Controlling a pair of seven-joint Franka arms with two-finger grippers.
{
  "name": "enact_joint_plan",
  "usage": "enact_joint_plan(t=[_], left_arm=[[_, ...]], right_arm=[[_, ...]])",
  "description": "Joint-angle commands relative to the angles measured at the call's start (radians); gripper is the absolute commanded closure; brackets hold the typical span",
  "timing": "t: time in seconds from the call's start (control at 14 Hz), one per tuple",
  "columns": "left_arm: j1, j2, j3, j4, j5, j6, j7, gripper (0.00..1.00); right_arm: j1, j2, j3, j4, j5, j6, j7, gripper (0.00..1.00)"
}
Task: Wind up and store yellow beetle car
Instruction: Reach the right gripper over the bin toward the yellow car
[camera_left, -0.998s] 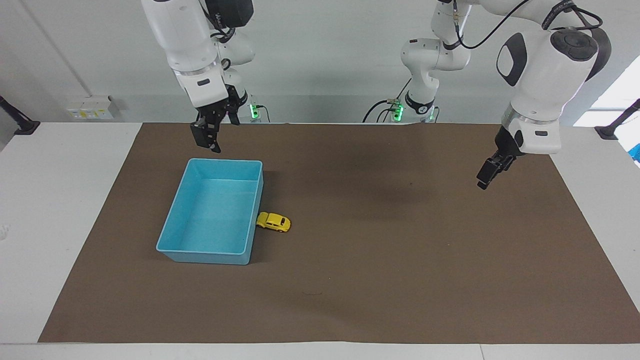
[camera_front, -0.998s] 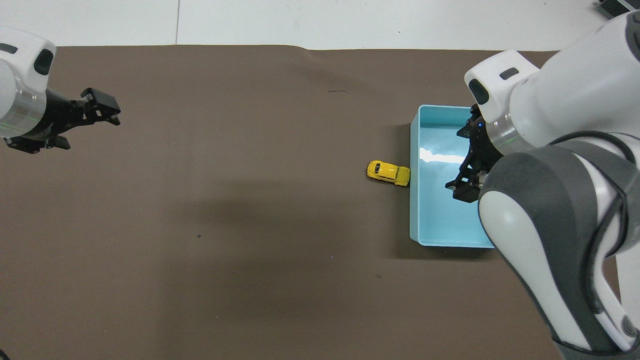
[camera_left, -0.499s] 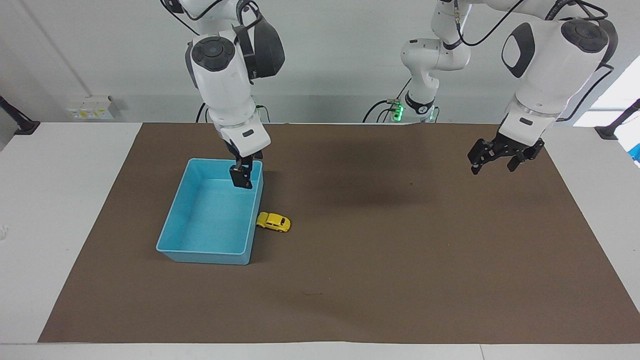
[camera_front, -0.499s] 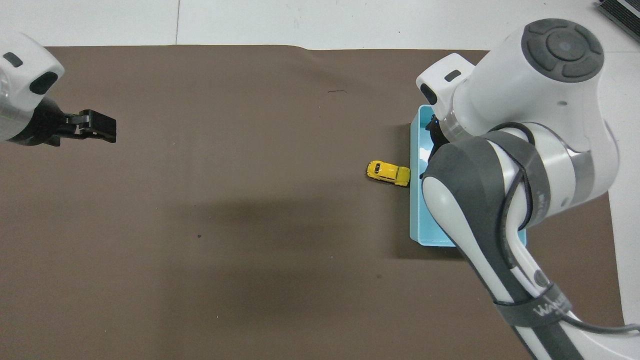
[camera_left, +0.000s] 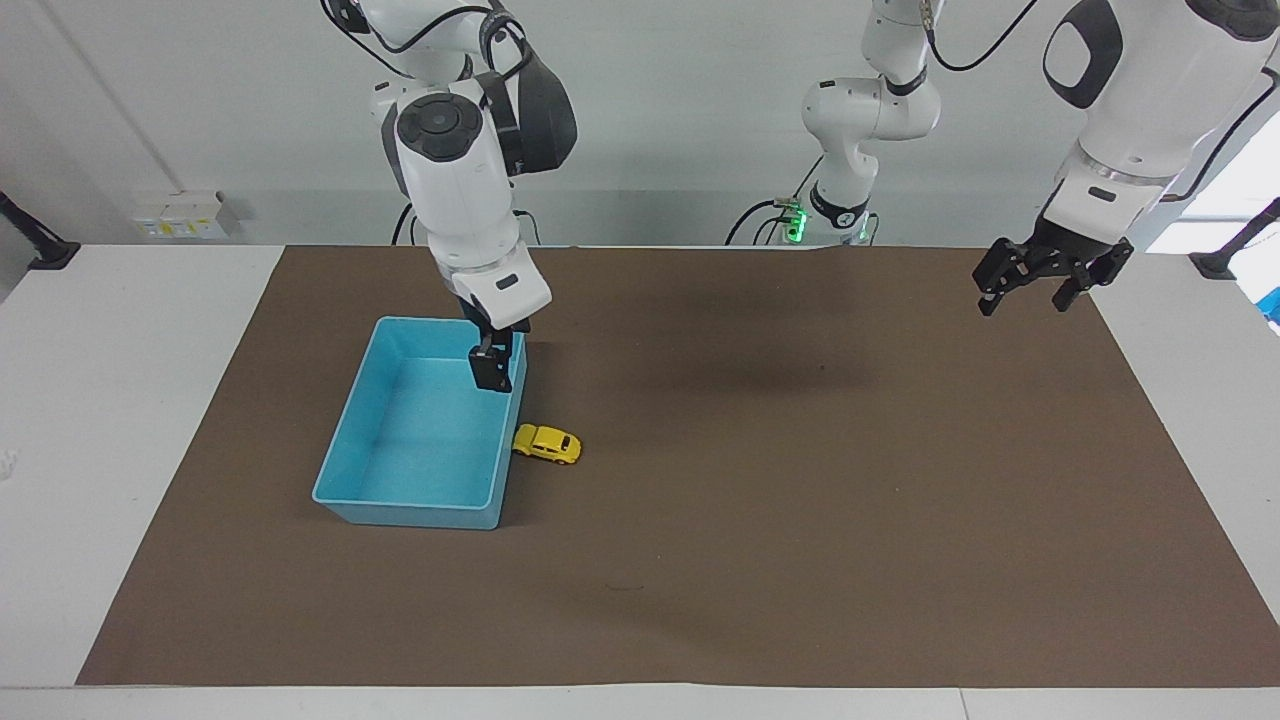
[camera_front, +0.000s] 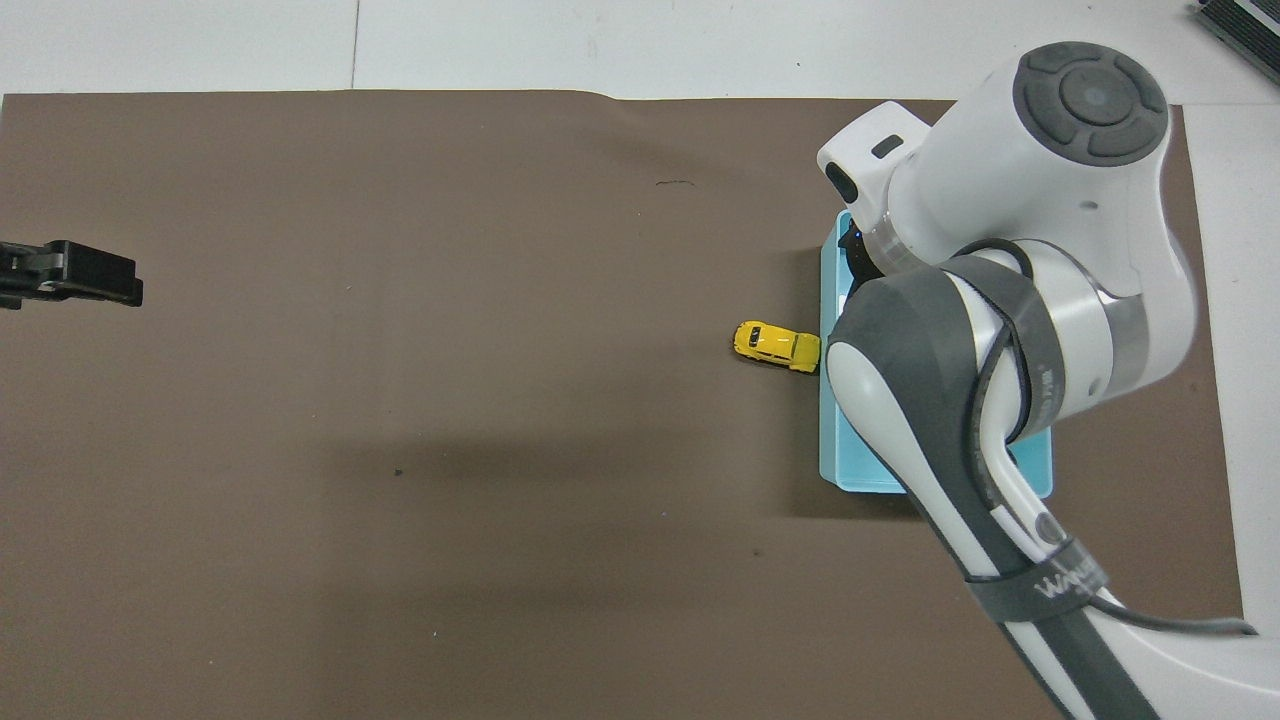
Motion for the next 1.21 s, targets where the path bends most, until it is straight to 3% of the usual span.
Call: enact_joint_plan(t=[0.0, 0.43, 0.86, 1.14], left_arm=[[0.036, -0.03, -0.006, -0.004, -0.015, -0.004, 0.024, 0.0], [0.035, -0.028, -0.009, -0.002, -0.019, 0.007, 0.017, 0.0], [0.026, -0.049, -0.013, -0.009, -0.053, -0.135, 0.027, 0.0], [0.026, -0.046, -0.013, -0.004, -0.053, -0.138, 0.018, 0.0]], right_arm=[[-0.009, 0.038, 0.009, -0.009, -0.009, 0.052, -0.035, 0.0], [-0.005, 0.04, 0.009, -0.064, -0.003, 0.103, -0.046, 0.0], [0.009, 0.034, 0.009, -0.177, -0.001, 0.21, -0.034, 0.0], [0.011, 0.028, 0.009, -0.253, 0.002, 0.288, 0.069, 0.0]])
